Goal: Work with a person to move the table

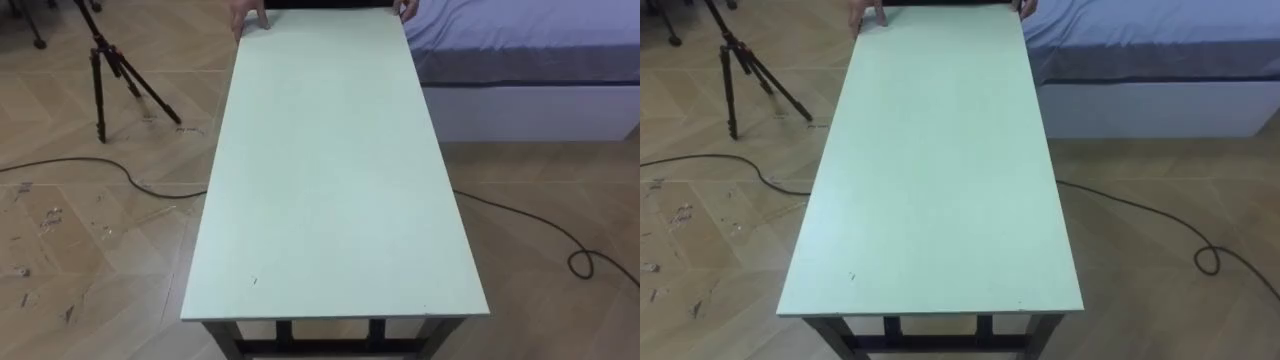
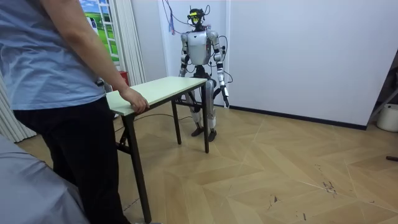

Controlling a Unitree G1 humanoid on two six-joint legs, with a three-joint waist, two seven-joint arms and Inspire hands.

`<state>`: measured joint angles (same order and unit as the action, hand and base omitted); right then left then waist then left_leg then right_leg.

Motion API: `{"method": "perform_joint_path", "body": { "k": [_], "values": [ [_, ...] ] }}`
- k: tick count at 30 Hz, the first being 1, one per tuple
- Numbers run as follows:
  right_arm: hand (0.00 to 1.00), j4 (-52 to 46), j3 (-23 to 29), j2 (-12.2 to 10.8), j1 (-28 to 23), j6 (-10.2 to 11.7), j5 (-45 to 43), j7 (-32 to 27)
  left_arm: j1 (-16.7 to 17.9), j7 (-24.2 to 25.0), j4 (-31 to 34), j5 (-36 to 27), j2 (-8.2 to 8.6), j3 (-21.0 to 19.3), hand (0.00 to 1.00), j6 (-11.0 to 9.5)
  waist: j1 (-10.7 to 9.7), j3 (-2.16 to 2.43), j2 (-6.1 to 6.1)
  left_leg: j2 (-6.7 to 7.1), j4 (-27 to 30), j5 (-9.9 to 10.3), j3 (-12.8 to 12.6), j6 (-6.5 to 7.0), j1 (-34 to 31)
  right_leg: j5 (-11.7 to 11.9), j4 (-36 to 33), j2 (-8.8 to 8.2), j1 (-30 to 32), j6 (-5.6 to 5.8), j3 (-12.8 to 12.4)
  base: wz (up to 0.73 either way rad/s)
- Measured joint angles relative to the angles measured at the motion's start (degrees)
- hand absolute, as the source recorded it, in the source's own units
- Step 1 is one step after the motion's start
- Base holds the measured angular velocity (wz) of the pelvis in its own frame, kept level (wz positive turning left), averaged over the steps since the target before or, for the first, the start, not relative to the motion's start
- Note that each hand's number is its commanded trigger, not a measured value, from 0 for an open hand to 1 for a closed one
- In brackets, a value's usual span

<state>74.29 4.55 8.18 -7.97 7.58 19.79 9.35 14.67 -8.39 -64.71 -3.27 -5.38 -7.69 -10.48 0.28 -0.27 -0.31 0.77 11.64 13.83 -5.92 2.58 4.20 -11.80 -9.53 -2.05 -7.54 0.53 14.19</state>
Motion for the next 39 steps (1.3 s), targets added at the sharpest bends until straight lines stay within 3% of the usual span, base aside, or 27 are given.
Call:
{"method": "perform_joint_path", "body": {
  "k": [9,15,20,23,27,29,32,39],
  "values": [
    [0.0,0.03,-0.12,0.01,-0.04,-0.28,0.29,0.95,0.17,0.58,-0.1,-1.33,-0.03,0.06,0.0,0.23,0.19,-0.05,-0.11,0.01,-0.33,0.0,0.05,0.01,-0.18,0.0,0.02,-0.06,0.16,0.0,0.12,0.0],
    [0.0,0.82,0.12,0.4,0.16,-1.49,2.6,5.2,0.05,8.35,-1.84,-10.46,-0.11,-0.29,0.0,1.73,0.15,-0.15,0.29,0.0,0.07,0.0,0.18,0.01,-0.67,0.01,0.02,-0.09,0.65,0.01,0.22,0.0],
    [0.0,1.1,0.83,0.47,0.21,-4.01,6.33,10.93,0.61,16.53,-2.03,-21.02,-0.4,-0.95,0.0,4.19,0.3,-0.06,0.59,0.04,0.33,0.0,0.46,0.01,-1.09,0.0,-0.07,-0.34,0.8,0.01,0.48,0.03],
    [0.0,0.46,1.96,0.87,-0.06,-5.48,7.65,14.17,0.89,21.69,0.37,-25.19,-1.21,-2.27,0.0,5.84,0.31,-0.07,0.48,0.04,1.13,0.0,0.67,0.01,-2.34,0.0,-0.12,-0.62,1.45,0.01,0.92,0.1],
    [0.0,-2.25,2.0,1.92,-1.42,-7.0,12.29,17.18,1.79,26.79,3.63,-30.04,-2.18,-2.2,0.0,6.57,1.17,-0.09,0.66,0.01,1.36,0.0,0.5,0.01,-2.65,0.0,-0.23,-0.63,1.7,0.01,1.07,-0.01],
    [0.0,-5.94,1.76,2.06,-3.61,-7.97,15.17,19.09,3.45,29.34,6.78,-36.19,-2.15,-1.4,0.0,7.02,1.68,-0.13,0.71,0.01,1.55,0.0,0.53,0.01,-3.03,0.0,-0.35,-0.6,2.01,0.01,0.72,0.0],
    [0.0,-10.04,0.94,2.0,-5.68,-9.39,17.16,21.34,5.75,31.72,9.37,-40.33,-2.17,1.24,0.0,8.07,1.85,-0.13,0.78,0.02,1.86,0.02,0.51,0.02,-3.44,0.01,-0.35,-0.41,2.17,0.01,0.71,0.0],
    [0.0,-20.81,-2.01,2.42,-10.9,-10.22,17.94,22.39,7.97,35.26,13.96,-41.16,-2.22,7.93,0.0,9.44,1.8,-0.16,0.73,-0.05,1.87,0.03,0.99,0.03,-4.04,0.01,-0.87,-0.75,2.76,0.0,1.54,0.03]
  ]
}}
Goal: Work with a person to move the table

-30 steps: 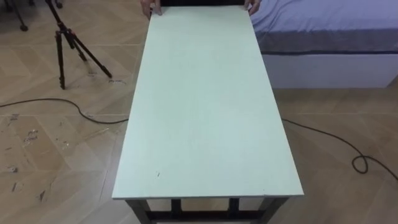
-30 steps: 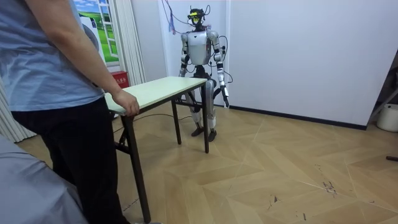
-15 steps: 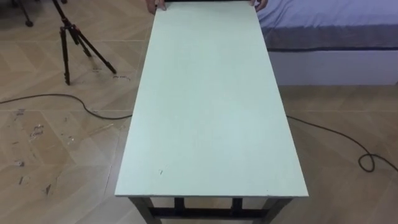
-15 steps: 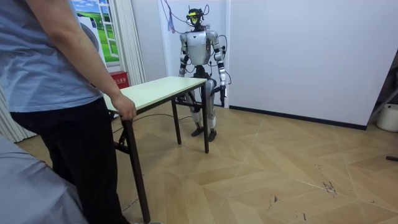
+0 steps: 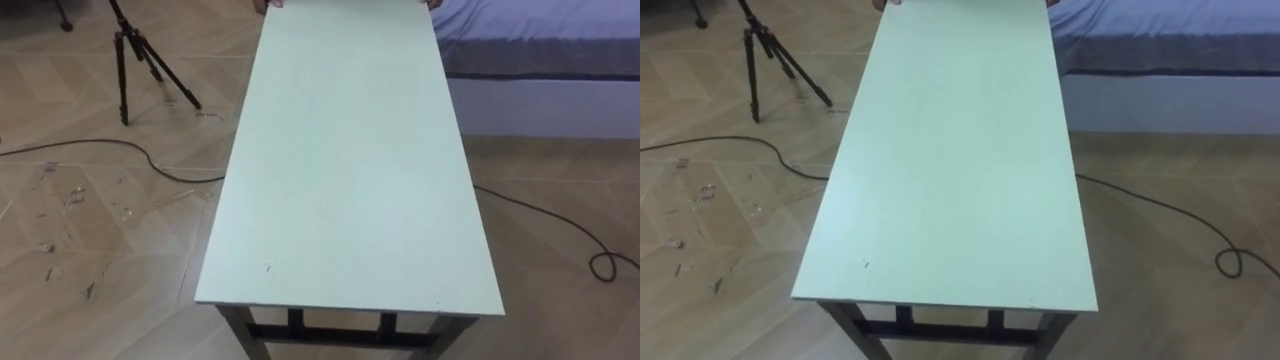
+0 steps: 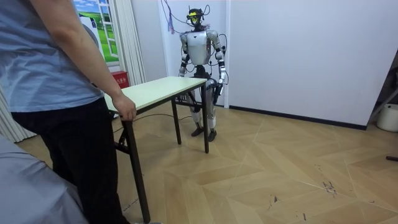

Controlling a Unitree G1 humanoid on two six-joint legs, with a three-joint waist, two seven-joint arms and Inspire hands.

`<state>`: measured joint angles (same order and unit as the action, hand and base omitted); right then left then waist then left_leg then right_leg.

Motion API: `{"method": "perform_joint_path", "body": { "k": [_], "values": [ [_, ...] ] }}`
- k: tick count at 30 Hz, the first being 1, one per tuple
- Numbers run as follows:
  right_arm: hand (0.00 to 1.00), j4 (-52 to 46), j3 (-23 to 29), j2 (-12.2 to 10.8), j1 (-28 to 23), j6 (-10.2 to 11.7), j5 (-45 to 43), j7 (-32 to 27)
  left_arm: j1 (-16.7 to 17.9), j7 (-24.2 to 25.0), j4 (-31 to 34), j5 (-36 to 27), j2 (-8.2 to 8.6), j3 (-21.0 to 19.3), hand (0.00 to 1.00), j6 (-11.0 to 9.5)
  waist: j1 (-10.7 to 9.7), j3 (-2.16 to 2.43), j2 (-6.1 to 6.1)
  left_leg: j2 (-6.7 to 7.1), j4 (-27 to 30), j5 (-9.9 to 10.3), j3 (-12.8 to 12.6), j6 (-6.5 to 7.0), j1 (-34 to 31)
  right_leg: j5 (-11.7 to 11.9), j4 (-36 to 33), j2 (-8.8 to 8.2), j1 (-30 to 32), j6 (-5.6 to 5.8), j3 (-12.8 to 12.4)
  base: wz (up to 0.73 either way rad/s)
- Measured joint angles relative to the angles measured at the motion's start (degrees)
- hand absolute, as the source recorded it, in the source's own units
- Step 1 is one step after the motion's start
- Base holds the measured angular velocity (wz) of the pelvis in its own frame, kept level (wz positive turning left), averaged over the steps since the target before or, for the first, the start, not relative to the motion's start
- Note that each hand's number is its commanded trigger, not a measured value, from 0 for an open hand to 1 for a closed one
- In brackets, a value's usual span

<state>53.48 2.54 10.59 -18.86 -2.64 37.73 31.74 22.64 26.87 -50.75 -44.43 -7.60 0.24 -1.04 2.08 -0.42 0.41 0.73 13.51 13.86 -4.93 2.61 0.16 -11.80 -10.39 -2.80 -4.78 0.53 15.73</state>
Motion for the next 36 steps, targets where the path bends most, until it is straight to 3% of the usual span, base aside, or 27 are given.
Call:
{"method": "perform_joint_path", "body": {
  "k": [2,5,10,15,19,21,25,32,36],
  "values": [
    [0.0,-5.62,-1.68,0.37,-2.72,-0.03,1.16,0.2,1.14,0.8,1.65,-3.45,-0.97,1.88,0.0,0.46,-0.06,0.01,0.18,-0.04,0.03,0.0,0.09,0.0,0.15,0.0,-0.38,-0.01,-0.02,0.0,0.01,0.0],
    [0.0,-6.72,-3.19,0.77,-2.89,0.03,2.62,0.31,1.31,0.79,3.28,-7.36,-2.31,4.85,0.0,0.63,-0.24,0.02,-0.08,0.0,0.07,0.0,0.08,0.0,0.14,0.0,-0.46,-0.02,0.02,0.0,0.0,0.0],
    [0.0,-7.99,-5.44,1.19,-3.36,0.1,6.79,0.29,2.94,0.71,8.67,-9.18,-4.34,7.14,0.0,0.8,-0.19,0.05,-0.52,0.07,0.11,-0.01,0.08,0.01,0.01,0.0,-0.56,0.25,0.2,0.0,-0.31,-0.01],
    [0.0,-18.74,-10.23,2.68,-5.89,0.12,11.86,0.68,4.65,0.29,18.95,-14.42,-4.64,8.1,0.0,0.86,-0.17,-0.02,-0.44,0.01,0.85,-0.05,0.11,0.1,-1.62,0.0,-1.63,-0.06,2.04,0.0,-1.33,-0.02],
    [0.0,-25.17,-16.9,1.47,-4.84,0.03,12.44,3.46,3.19,1.53,24.4,-21.1,-3.66,13.68,0.0,0.69,0.14,-0.09,-0.69,0.02,1.02,-0.05,0.02,0.11,-1.47,0.0,-1.85,-0.12,1.95,0.0,-1.37,0.0],
    [0.0,-25.74,-19.96,0.4,-4.1,-0.15,13.92,5.07,3.53,1.61,25.46,-22.59,-4.47,16.52,0.0,0.73,0.11,-0.09,-0.6,0.02,1.09,-0.04,0.05,0.11,-1.49,0.0,-1.93,-0.11,1.95,0.0,-1.33,0.02],
    [0.0,-25.69,-23.98,0.62,-1.75,-2.33,14.16,5.28,1.72,2.14,27.9,-23.64,-4.72,21.47,0.0,1.55,-0.04,-0.1,-0.63,0.07,1.15,-0.04,0.06,0.18,-1.33,0.0,-2.22,-0.07,1.93,0.0,-1.52,0.0],
    [0.0,-28.15,-25.15,3.88,0.07,-2.35,20.97,5.18,0.41,2.38,35.1,-26.5,-6.13,21.76,0.0,3.05,-0.15,-0.12,-1.37,-0.05,0.9,-0.04,-0.29,0.18,-0.47,-0.01,-2.32,-0.06,1.53,0.0,-2.17,-0.04],
    [0.0,-29.35,-25.7,3.93,1.06,-2.38,21.15,5.09,0.19,2.56,36.88,-28.0,-6.57,21.86,0.0,3.61,-0.26,-0.15,-1.5,-0.05,0.9,-0.04,-0.61,0.18,-0.32,-0.01,-2.32,-0.04,1.52,0.0,-2.81,-0.05]
  ]
}}
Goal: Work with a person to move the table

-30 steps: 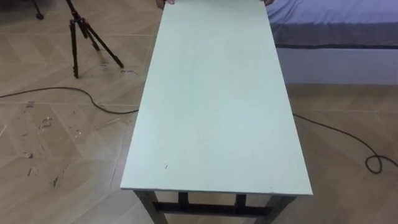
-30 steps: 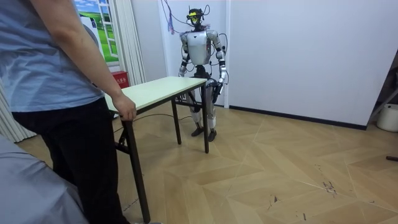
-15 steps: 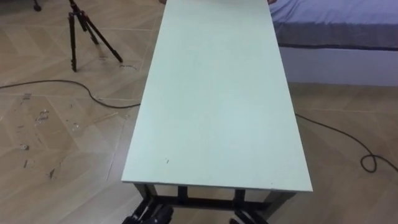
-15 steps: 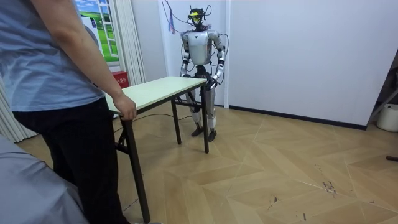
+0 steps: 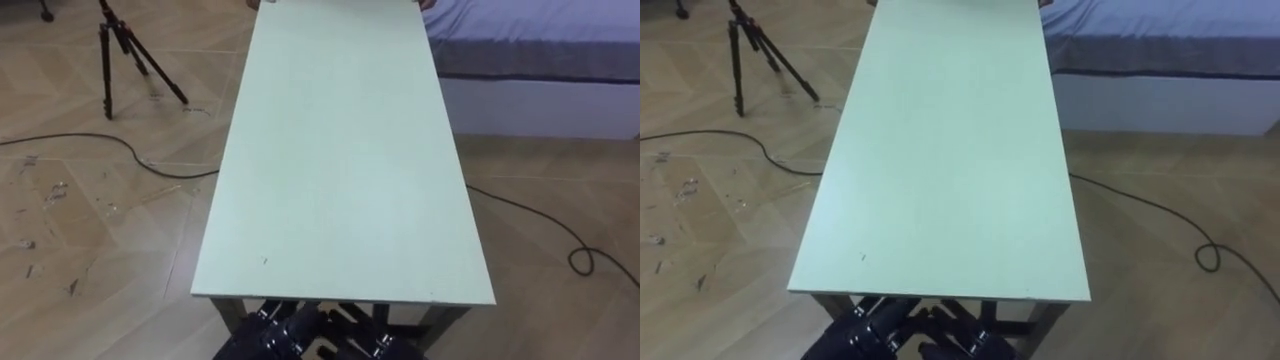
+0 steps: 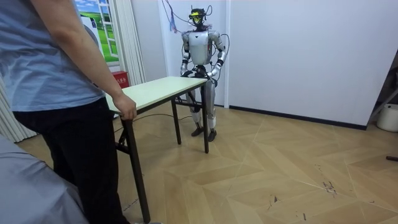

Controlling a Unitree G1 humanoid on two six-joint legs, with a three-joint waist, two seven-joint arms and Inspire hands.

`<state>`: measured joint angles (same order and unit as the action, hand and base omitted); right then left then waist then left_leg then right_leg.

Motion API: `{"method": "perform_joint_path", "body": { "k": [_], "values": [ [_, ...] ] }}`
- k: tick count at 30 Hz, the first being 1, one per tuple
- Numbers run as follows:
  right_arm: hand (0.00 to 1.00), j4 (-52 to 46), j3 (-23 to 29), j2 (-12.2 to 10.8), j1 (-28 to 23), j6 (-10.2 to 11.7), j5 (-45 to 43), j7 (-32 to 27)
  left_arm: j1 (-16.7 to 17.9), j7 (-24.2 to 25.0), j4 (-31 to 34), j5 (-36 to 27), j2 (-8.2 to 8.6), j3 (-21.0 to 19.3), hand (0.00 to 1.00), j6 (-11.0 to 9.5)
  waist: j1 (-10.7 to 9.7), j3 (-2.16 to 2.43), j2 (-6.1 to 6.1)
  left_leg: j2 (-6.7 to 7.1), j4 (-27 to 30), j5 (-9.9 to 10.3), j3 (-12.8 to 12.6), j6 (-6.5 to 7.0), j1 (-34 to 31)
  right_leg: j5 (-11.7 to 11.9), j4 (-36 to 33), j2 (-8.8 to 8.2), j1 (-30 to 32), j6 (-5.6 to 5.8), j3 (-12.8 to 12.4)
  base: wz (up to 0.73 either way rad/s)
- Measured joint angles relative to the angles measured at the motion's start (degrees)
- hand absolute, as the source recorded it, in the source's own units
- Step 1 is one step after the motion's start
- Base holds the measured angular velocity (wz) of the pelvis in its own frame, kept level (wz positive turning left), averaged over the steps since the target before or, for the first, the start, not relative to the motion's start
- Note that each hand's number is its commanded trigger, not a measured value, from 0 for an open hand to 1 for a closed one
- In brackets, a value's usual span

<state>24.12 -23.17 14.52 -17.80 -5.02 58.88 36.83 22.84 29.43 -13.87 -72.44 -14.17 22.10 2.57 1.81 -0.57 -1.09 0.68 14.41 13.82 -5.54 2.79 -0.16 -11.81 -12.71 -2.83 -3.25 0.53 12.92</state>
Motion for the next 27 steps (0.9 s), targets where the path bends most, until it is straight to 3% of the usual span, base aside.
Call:
{"method": "perform_joint_path", "body": {
  "k": [4,7,19,24,27],
  "values": [
    [0.0,-0.59,-0.44,0.08,0.63,0.0,0.13,-1.08,-0.7,-0.01,0.05,-0.02,-0.74,0.08,0.0,-0.03,-0.15,-0.35,-0.58,0.01,0.21,0.0,-0.1,0.0,-0.12,0.0,0.0,0.22,-0.01,0.0,0.01,0.0],
    [0.0,-0.84,-0.48,0.09,1.45,0.04,1.06,-1.72,-0.78,-0.02,0.05,-0.1,-0.83,0.16,0.0,-0.03,-0.03,-0.35,-0.6,0.04,0.33,0.01,-0.1,0.02,-0.15,0.0,0.0,0.27,0.0,0.0,-0.01,0.0],
    [0.0,-3.38,-0.16,0.84,2.29,0.06,4.13,-3.42,-1.03,-0.11,-0.18,-1.15,-0.86,-0.22,0.0,0.85,0.03,-0.32,0.42,0.0,0.23,0.0,-0.09,0.02,0.08,0.0,0.04,0.31,-0.1,0.0,0.02,0.0],
    [0.0,-2.83,-0.34,0.65,2.87,-0.67,8.0,-3.53,-2.21,-1.21,-0.96,-2.37,-0.49,-1.79,0.0,2.16,0.22,-0.56,0.88,-0.02,0.01,-0.01,-0.32,0.03,1.01,0.0,0.1,0.35,-0.86,0.0,-0.17,0.0],
    [0.0,-2.75,-0.32,0.41,2.87,-1.85,11.34,-3.79,-2.52,-1.77,-1.26,-3.49,-0.32,-1.89,0.0,2.42,0.3,-0.95,1.21,0.0,-0.5,-0.02,-0.28,0.04,1.83,0.0,0.13,0.35,-1.65,0.0,-0.18,0.0]
  ]
}}
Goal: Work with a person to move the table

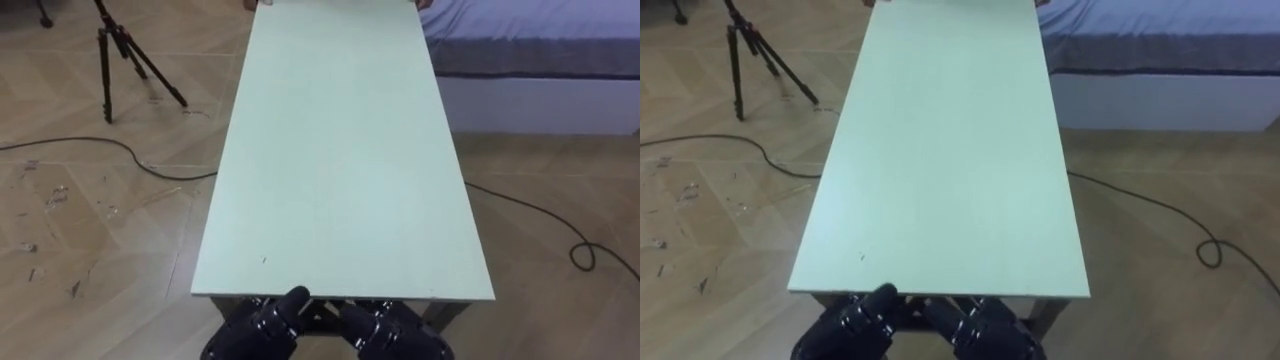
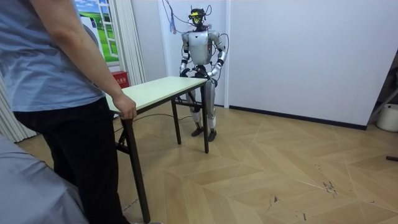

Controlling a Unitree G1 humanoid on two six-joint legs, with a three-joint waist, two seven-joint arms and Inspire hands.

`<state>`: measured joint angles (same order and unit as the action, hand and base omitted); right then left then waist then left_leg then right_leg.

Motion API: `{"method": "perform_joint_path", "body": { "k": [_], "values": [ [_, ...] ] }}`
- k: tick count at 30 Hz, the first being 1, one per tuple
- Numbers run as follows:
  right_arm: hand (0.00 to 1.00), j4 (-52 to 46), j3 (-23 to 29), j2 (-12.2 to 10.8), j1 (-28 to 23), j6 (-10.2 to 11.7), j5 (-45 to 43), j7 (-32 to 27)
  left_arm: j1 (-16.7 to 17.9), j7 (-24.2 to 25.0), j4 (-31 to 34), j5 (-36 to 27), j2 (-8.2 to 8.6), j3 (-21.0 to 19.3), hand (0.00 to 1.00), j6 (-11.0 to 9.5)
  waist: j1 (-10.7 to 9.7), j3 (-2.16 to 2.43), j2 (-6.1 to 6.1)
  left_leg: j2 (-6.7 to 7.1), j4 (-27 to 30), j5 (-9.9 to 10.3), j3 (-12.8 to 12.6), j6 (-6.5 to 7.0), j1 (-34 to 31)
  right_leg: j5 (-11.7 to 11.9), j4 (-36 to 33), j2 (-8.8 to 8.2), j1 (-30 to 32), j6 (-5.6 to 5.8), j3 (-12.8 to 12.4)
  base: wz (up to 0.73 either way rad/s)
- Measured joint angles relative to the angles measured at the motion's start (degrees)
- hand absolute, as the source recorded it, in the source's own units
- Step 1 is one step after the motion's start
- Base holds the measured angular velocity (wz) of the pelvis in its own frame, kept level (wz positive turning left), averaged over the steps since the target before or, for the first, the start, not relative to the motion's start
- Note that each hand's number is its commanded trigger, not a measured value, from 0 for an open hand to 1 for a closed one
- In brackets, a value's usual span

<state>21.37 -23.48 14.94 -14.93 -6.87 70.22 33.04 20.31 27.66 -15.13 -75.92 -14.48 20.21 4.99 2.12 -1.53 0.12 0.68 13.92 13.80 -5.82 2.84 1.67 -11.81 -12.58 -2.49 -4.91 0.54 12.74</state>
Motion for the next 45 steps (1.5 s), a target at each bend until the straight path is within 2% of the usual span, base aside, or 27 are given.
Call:
{"method": "perform_joint_path", "body": {
  "k": [3,6,10,13,21,31,34,39,41,45],
  "values": [
    [0.0,0.2,-0.03,-0.17,0.0,-0.76,2.15,-0.77,-0.98,-0.04,-1.75,-0.08,0.37,-0.04,0.0,0.12,0.08,-0.09,0.11,0.02,-0.33,-0.04,0.01,0.04,1.01,0.0,0.0,0.02,-0.87,0.0,0.02,0.0],
    [0.0,0.6,-0.06,-1.39,0.0,-0.79,4.67,-1.98,-3.47,-0.49,-5.03,-0.22,0.72,-0.58,0.0,0.1,1.33,-0.15,0.03,-0.02,-0.3,-0.1,-0.1,0.0,1.64,0.0,0.0,0.04,-1.38,0.0,-0.06,-0.02],
    [0.0,1.68,0.18,-2.89,0.01,-0.92,9.3,-4.29,-4.41,-2.79,-6.7,-5.69,2.63,-2.85,0.0,0.12,1.4,-0.24,-0.14,0.03,-0.38,-0.14,-0.14,0.03,2.85,0.0,0.09,-0.02,-2.62,0.0,-0.1,0.0],
    [0.0,1.69,1.02,-3.74,0.26,-1.25,12.01,-6.36,-4.49,-3.62,-6.71,-7.73,2.9,-3.35,0.0,1.05,1.4,-0.19,-0.09,0.04,-0.29,-0.16,-0.16,0.07,2.95,0.01,0.09,-0.02,-2.77,-0.01,-0.01,0.0],
    [0.0,1.68,2.99,-4.04,0.39,-1.24,13.09,-8.86,-4.55,-6.06,-6.82,-7.86,4.53,-4.36,0.0,2.12,1.42,0.43,0.89,0.02,-0.35,-0.2,-0.14,0.1,3.15,0.01,0.12,-0.04,-2.98,-0.02,-0.01,0.0],
    [0.0,1.68,4.86,-5.59,0.35,-0.46,14.98,-11.92,-4.55,-9.67,-6.71,-7.87,5.06,-4.74,0.0,2.11,1.24,0.45,1.07,0.04,-0.6,-0.22,-0.21,0.06,4.19,0.04,0.93,0.11,-4.22,-0.06,0.1,0.0],
    [0.0,1.68,6.43,-5.77,0.34,-0.2,15.98,-13.13,-4.51,-10.37,-6.75,-7.81,5.07,-4.74,0.0,2.15,1.23,0.29,1.37,0.05,-0.91,-0.21,-0.43,0.06,4.94,0.04,0.93,0.12,-4.66,-0.06,0.02,-0.04],
    [0.0,1.69,8.87,-6.43,0.17,0.07,17.4,-14.29,-4.51,-11.47,-6.74,-7.8,5.21,-4.84,0.0,2.17,1.08,0.38,1.6,0.03,-1.13,-0.27,-0.47,-0.03,5.1,0.04,0.94,0.18,-4.72,-0.06,0.0,0.0],
    [0.0,1.69,9.84,-6.62,0.11,1.1,17.56,-14.93,-4.51,-12.01,-6.76,-7.76,5.3,-4.91,0.0,2.18,0.73,0.46,1.71,0.03,-1.15,-0.27,-0.45,-0.03,5.1,0.04,0.94,0.18,-4.76,-0.06,0.03,0.0],
    [0.0,1.68,11.38,-7.75,0.12,1.22,17.47,-15.47,-4.21,-12.17,-6.76,-7.77,6.38,-5.8,0.0,2.22,-0.03,0.48,1.76,0.04,-1.17,-0.27,-0.47,-0.03,5.07,0.04,0.94,0.18,-4.73,-0.06,-0.02,0.0]
  ]
}}
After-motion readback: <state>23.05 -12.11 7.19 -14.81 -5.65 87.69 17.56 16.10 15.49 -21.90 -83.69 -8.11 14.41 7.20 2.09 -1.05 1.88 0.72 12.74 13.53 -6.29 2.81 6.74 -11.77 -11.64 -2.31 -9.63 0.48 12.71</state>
